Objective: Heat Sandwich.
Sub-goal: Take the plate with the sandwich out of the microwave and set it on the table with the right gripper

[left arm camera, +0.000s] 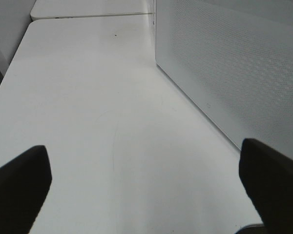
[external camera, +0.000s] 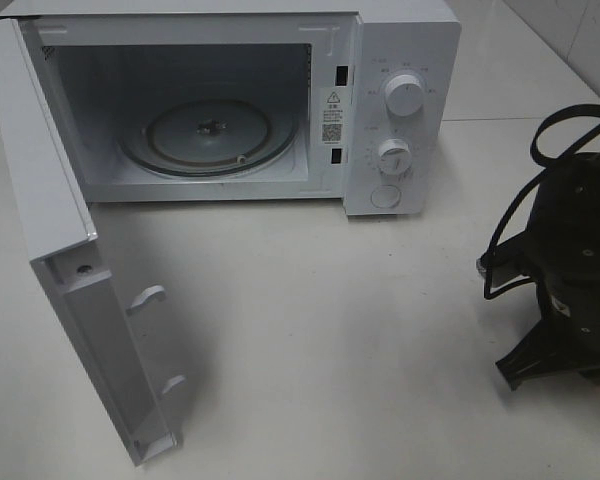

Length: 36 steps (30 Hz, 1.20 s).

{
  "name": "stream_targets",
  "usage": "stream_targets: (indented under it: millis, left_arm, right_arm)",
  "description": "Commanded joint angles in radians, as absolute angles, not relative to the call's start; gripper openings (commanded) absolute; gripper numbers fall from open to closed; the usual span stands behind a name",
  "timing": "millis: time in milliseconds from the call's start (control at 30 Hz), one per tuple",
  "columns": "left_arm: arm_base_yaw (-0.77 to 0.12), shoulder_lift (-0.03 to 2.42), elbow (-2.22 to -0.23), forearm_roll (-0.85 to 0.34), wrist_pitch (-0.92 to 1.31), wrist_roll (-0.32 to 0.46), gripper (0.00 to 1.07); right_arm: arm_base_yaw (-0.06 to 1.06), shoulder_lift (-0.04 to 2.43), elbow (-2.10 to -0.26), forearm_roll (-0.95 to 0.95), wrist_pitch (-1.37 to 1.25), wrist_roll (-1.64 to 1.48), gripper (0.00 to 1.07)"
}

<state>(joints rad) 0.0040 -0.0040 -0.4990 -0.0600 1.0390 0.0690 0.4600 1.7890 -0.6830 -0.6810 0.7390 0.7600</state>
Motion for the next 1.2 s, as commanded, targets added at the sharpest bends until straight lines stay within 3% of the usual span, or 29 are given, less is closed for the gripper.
stream_targets:
  millis: [33,267,400,533,567,667,700,733,833,933,1200]
  left_arm:
    - [0.007,-0.027,-0.496,-0.061,1.039,0.064,1.01]
    - [0.007,-0.027,-0.496,-0.061,1.039,0.064,1.01]
    - [0.007,-0.027,-0.496,-0.061,1.039,0.064,1.01]
    - [0.007,-0.027,-0.496,-0.061,1.039,0.064,1.01]
    - [0.007,-0.027,-0.496,-0.061,1.039,0.064,1.01]
    - [0.007,-0.027,-0.496,-0.061,1.039,0.064,1.01]
    - [0.007,-0.027,-0.496,-0.061,1.039,0.064,1.01]
    - [0.007,-0.027,-0.496,-0.061,1.039,0.064,1.01]
    - [0.007,-0.027,-0.496,-0.061,1.039,0.064,1.01]
    - [0.007,-0.027,-0.496,-0.061,1.039,0.064,1.01]
    - [0.007,-0.027,-0.496,-0.061,1.039,0.064,1.01]
  right_arm:
    - [0.454,1.788,-0.68,-0.712,0.753,0.765,0.05]
    - [0.454,1.788,-0.68,-0.71,0.754,0.765,0.08]
    - [0.454,1.784,-0.68,-0.705,0.754,0.768,0.16]
    - [0.455,1.747,-0.681,-0.695,0.755,0.764,0.37]
    - [0.455,1.747,-0.681,-0.695,0.755,0.764,0.37]
    - [0.455,1.701,-0.681,-0.665,0.755,0.726,0.57]
    - [0.455,1.701,-0.681,-0.665,0.755,0.726,0.57]
    - [0.455,1.677,-0.681,-0.639,0.754,0.69,0.65]
    - [0.455,1.633,-0.681,-0.606,0.753,0.64,0.76]
    - [0.455,1.576,-0.681,-0.566,0.754,0.582,0.8]
    - [0.457,1.418,-0.681,-0.424,0.773,0.393,0.79]
